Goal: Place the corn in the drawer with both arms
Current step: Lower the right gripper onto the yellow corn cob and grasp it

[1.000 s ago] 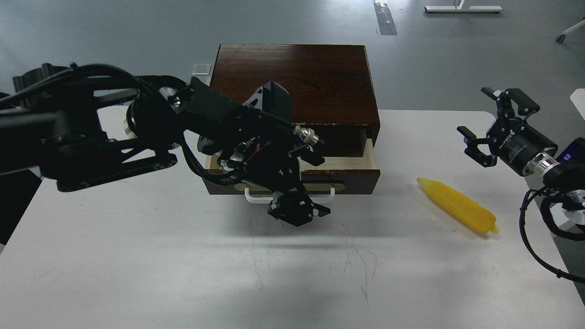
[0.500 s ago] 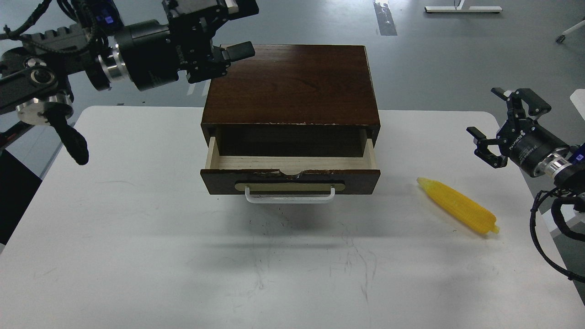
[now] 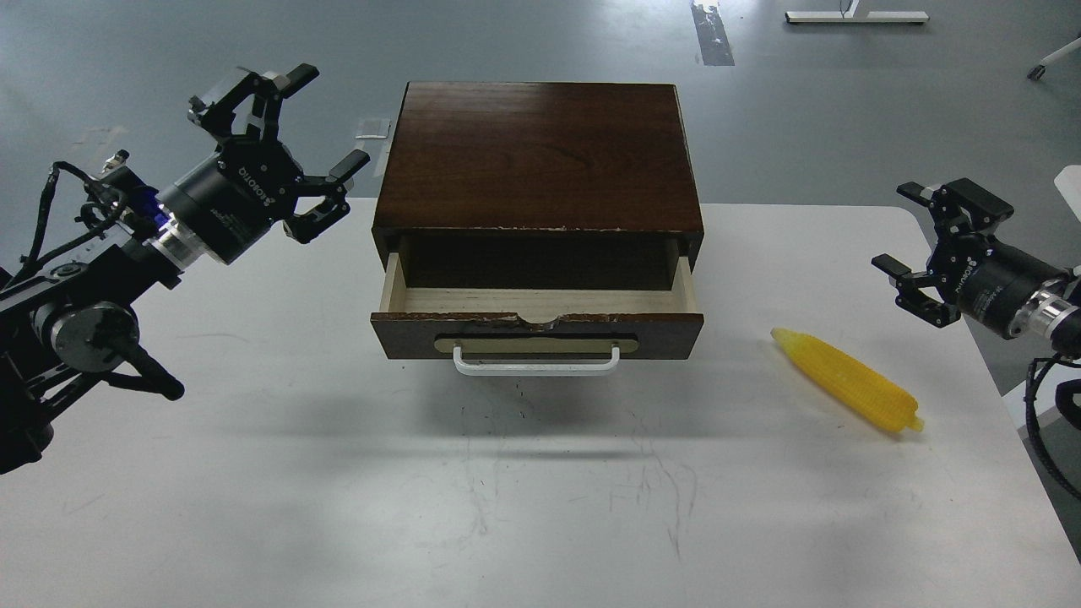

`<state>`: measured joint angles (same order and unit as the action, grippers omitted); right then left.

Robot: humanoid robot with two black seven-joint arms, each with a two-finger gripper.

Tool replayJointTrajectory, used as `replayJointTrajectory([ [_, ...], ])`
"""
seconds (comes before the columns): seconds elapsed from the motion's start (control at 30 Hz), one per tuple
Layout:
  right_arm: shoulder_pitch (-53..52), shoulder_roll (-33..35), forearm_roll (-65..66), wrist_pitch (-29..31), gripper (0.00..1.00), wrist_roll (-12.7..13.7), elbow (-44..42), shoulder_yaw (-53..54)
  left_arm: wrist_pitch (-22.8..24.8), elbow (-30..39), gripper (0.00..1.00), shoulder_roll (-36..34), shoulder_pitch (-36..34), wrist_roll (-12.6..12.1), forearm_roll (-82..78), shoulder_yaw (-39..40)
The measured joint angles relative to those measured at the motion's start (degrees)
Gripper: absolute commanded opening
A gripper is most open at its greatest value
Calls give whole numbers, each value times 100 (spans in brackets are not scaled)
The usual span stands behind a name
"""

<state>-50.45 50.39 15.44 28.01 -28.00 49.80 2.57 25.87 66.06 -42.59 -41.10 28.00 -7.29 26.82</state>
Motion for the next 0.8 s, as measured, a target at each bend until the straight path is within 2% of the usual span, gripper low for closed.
replayJointTrajectory([
  [0.2,-634,500,2498,0,100,0,185,-6,150,-56,98,38,103,0,17,98],
  [0.5,-863,545,5898,1,100,-1,909,-140,207,-35,98,58,123,0,17,185],
  [0.63,-853,492,6781,-7,100,0,973,-349,212,2,98,58,175,0,0,194],
  [0.8,-894,221,7173,-201,100,0,825,-597,214,13,98,70,197,0,-8,212],
])
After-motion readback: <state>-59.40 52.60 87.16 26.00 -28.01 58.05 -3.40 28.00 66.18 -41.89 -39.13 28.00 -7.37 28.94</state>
